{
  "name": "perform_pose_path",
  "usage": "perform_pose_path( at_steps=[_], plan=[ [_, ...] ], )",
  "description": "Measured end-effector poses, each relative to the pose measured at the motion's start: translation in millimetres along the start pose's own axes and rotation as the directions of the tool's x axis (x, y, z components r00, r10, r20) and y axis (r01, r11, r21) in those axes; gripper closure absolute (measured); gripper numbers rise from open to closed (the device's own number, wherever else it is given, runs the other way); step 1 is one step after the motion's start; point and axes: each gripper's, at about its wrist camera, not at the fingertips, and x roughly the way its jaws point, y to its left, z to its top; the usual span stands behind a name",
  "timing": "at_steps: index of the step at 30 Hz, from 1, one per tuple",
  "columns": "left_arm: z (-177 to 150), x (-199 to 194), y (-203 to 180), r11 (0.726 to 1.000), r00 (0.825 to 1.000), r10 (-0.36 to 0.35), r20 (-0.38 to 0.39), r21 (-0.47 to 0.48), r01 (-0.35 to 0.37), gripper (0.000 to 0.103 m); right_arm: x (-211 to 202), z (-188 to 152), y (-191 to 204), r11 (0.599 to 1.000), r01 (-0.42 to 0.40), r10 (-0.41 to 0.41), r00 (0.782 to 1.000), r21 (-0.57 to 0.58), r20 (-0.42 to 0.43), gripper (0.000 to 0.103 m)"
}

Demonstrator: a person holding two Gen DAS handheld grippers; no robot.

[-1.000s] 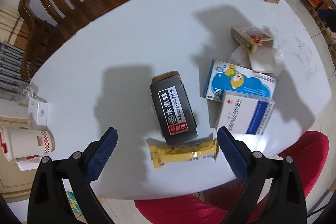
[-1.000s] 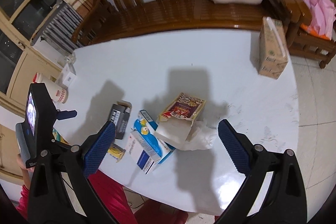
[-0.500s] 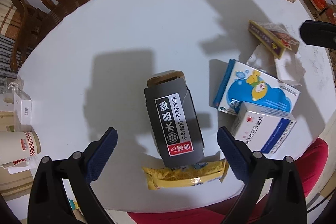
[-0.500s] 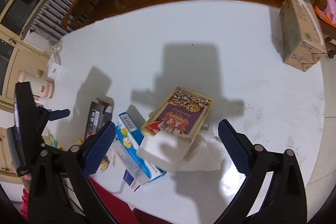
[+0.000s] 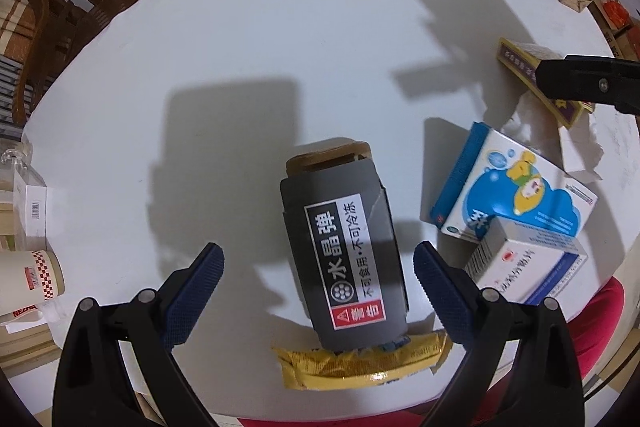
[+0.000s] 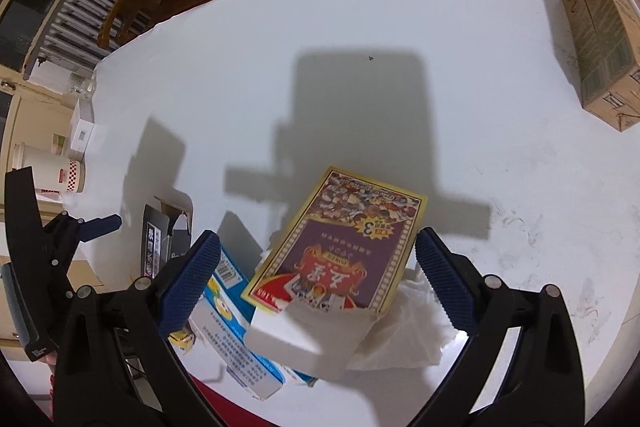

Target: Collect trash

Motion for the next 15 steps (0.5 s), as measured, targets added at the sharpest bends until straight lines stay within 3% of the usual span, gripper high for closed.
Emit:
perform_pose_path(
  at_steps=[7,11,13,15],
  plan=[
    [7.4,8.9,4.0,1.0,1.0,0.011,0.005,-0.009,-0.011,0.01,8.8,3.1,1.6,1.0,0.028,-0.028,1.0,-0.014,-0.013,0.009],
    [8.5,11.6,-0.2,1.0,1.0,0.018,0.016,0.0,-0.018,0.01,12.7,3.3,5.7,0.999,0.032,-0.032,0.999,-0.024,-0.019,0.018],
    [9.0,12.8,-2.0,1.0,1.0,0.019,0.016,0.009,-0.019,0.012,13.5,2.7,6.1,0.999,0.036,-0.037,0.999,-0.024,-0.019,0.028],
    [8.8,14.4,-4.1,1.0,1.0,0.009,0.013,0.011,-0.009,0.022,13.2,2.1,6.2,0.999,0.037,-0.038,0.999,-0.027,-0.015,0.032]
  ],
)
